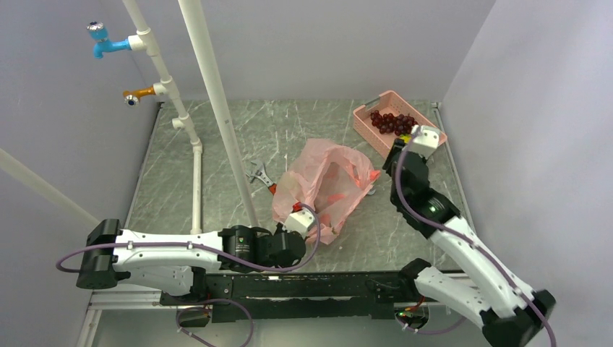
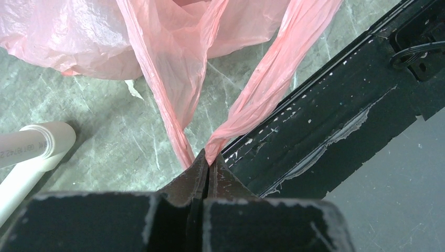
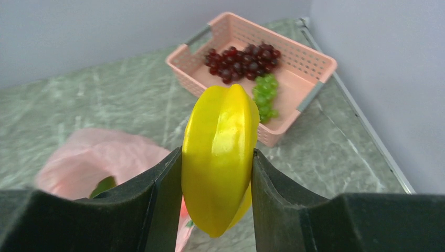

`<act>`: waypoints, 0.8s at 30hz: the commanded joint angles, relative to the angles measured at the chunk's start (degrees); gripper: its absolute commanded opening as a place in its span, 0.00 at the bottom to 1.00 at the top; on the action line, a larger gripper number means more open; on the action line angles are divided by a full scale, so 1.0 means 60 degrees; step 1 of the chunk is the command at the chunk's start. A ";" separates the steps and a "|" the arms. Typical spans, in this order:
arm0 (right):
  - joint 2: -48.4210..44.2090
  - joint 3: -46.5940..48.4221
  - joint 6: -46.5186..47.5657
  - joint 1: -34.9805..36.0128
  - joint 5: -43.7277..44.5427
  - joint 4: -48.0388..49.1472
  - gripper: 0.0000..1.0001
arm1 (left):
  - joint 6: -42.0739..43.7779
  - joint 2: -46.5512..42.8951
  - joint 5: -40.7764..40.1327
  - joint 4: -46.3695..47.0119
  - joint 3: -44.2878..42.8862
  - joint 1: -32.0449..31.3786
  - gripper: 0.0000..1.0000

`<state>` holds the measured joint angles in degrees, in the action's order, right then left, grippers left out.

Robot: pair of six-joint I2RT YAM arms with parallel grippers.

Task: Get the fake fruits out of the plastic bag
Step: Place the fake fruit in the bin.

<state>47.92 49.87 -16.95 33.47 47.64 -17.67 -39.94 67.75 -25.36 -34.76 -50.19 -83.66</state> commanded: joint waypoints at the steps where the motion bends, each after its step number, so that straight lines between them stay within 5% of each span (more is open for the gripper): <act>1: 0.1349 0.0186 -0.0546 -0.1198 -0.0569 0.1072 0.12 | -0.0065 0.0048 -0.0150 0.0026 -0.0510 -0.0095 0.00; 11: 0.4744 0.1376 -0.1818 -0.4581 -0.3860 0.1379 0.11 | 0.0044 -0.0261 -0.0125 0.0321 -0.0203 -0.0149 0.00; 21: 0.8486 0.4532 -0.1686 -0.5988 -0.4218 -0.0060 0.15 | 0.0492 -0.0597 0.0087 0.0862 0.0100 -0.0138 0.00; 24: 0.9058 0.5076 -0.1683 -0.6108 -0.4133 -0.0312 0.26 | 0.0671 -0.0480 0.0221 0.0733 -0.0071 -0.0156 0.00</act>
<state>100.33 75.09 -26.33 -2.68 22.92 -16.51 -38.13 65.41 -25.10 -32.18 -49.80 -84.09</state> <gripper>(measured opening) 0.458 0.012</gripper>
